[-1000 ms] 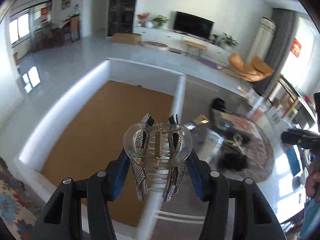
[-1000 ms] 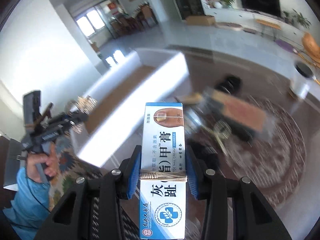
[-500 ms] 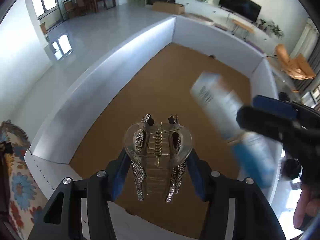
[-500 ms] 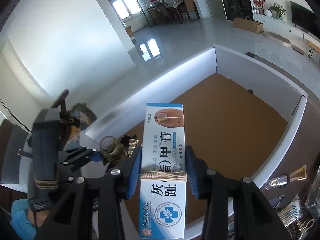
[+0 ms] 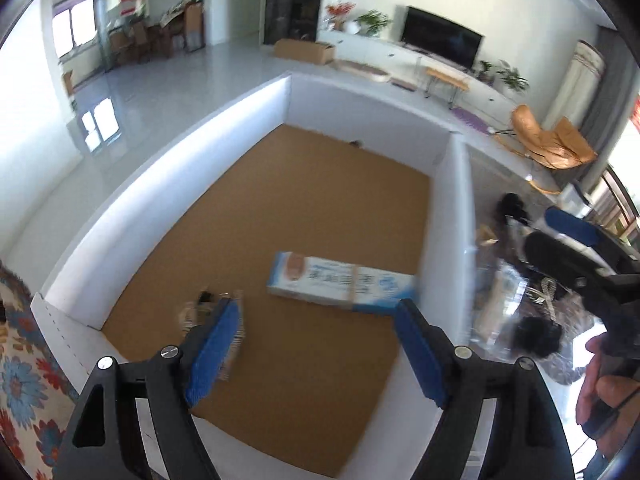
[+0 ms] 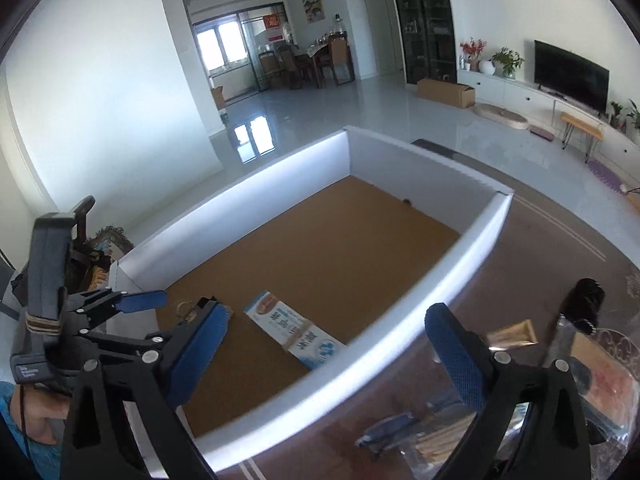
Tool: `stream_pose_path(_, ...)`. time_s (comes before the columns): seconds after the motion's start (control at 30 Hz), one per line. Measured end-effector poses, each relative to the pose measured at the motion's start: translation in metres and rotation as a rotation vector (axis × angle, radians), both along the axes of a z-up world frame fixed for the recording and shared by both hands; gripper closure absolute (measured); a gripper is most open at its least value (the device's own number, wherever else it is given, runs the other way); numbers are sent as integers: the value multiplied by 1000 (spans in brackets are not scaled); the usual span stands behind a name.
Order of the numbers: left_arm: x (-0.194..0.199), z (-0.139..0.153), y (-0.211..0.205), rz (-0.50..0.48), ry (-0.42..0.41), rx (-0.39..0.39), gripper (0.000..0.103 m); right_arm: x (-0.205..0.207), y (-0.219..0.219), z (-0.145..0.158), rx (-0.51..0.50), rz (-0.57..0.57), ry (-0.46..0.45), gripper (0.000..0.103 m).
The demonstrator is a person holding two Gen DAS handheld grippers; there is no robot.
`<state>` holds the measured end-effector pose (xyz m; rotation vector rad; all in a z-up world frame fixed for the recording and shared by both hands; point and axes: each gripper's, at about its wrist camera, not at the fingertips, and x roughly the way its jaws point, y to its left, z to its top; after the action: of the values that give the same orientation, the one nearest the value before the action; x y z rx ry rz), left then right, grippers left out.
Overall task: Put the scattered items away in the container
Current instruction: 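Move both open grippers back over the remaining items on the table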
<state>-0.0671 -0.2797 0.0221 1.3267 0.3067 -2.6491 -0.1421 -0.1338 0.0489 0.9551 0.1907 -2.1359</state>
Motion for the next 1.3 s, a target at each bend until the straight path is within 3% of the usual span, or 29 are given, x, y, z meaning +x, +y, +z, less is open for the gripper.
stream_pose_path(0.1, 10, 21, 52, -108, 61, 2, 22, 12, 55, 7, 6, -70, 50, 3)
stream_pose_path(0.17, 23, 23, 94, -197, 99, 44, 7, 26, 105, 5, 21, -154, 97, 0)
stream_pose_path(0.23, 33, 14, 131, -284, 106, 92, 0, 46, 165, -12, 56, -278, 111, 0)
stream_pose_path(0.33, 25, -41, 197, -397, -11, 75, 0, 72, 239, -56, 161, -419, 106, 0)
stream_pose_path(0.43, 9, -94, 235, -419, -114, 6, 2, 87, 295, -115, 307, -507, 28, 0)
stream_pose_path(0.5, -3, -122, 243, -403, -141, -7, 3, 84, 317, -137, 322, -533, -46, 0)
stream_pose_path(0.53, -5, -124, 249, -388, -73, -69, 2, 83, 323, -138, 282, -547, -59, 0)
stream_pose_path(0.6, -15, -130, 257, -387, -52, -113, 0, 70, 328, -136, 306, -584, -49, 0)
stream_pose_path(0.63, -22, -132, 262, -394, -38, -111, 0, 61, 325, -140, 336, -573, -68, 0)
stream_pose_path(0.73, -44, -134, 264, -378, -20, -115, 0, 50, 332, -144, 251, -574, -102, 0)
stream_pose_path(0.83, -65, -136, 263, -322, -17, -115, 0, 41, 332, -149, 254, -611, -98, 0)
stream_pose_path(1.0, -88, -133, 241, -235, -18, -110, 0, 43, 334, -153, 244, -547, -73, 0)
stream_pose_path(1.3, -113, -132, 233, -244, -20, -107, 0, 43, 333, -152, 245, -547, -73, 0)
